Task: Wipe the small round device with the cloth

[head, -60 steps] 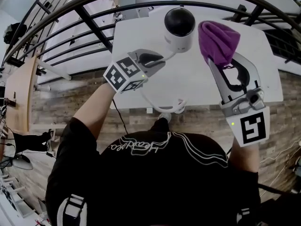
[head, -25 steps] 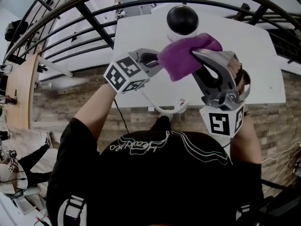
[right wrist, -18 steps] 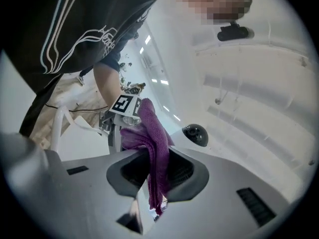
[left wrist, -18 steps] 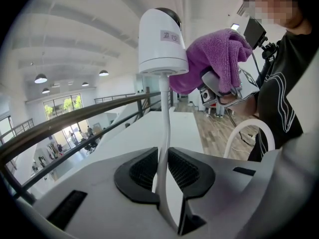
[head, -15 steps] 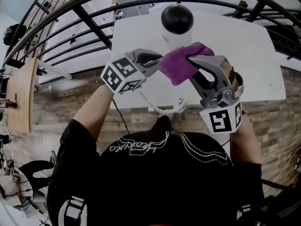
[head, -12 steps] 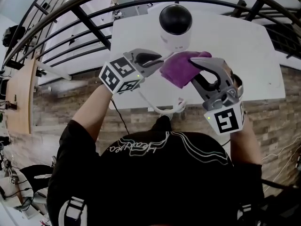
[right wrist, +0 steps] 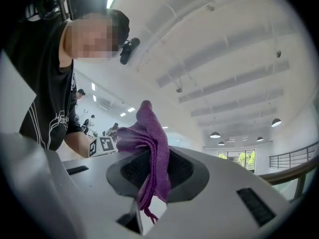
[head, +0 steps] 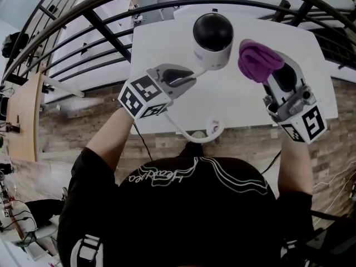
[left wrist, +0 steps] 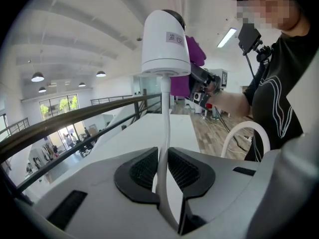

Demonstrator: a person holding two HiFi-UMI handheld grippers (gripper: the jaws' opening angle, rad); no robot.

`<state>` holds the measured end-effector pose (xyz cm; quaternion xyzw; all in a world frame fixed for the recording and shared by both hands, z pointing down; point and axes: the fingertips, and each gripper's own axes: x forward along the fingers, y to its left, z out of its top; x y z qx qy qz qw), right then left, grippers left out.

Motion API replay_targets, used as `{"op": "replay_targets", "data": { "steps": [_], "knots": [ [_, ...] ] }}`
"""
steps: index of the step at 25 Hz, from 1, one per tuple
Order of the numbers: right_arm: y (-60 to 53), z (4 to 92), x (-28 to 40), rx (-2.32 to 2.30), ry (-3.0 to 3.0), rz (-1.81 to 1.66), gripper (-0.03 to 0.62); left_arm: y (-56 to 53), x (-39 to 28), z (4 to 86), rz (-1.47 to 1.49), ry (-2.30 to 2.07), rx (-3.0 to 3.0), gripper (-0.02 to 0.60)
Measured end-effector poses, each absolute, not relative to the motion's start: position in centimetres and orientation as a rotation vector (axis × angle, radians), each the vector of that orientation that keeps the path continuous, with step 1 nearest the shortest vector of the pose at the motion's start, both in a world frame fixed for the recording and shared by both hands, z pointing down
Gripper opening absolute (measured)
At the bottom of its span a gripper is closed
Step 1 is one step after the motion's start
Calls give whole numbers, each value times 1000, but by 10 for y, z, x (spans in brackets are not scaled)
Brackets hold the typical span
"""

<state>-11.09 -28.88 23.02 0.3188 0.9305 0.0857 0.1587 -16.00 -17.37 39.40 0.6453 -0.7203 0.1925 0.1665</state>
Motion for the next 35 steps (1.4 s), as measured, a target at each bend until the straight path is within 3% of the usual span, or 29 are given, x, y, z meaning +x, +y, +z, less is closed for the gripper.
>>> {"op": "replay_targets", "data": {
  "steps": [16,35],
  "knots": [
    [-274,181,-172,997,2590,87,72,-170,-158,392,507,-1980,1881,66],
    [-253,199,-141,1156,2530,295,72,-177,-153,396,525,-1937,1894,66]
  ]
}}
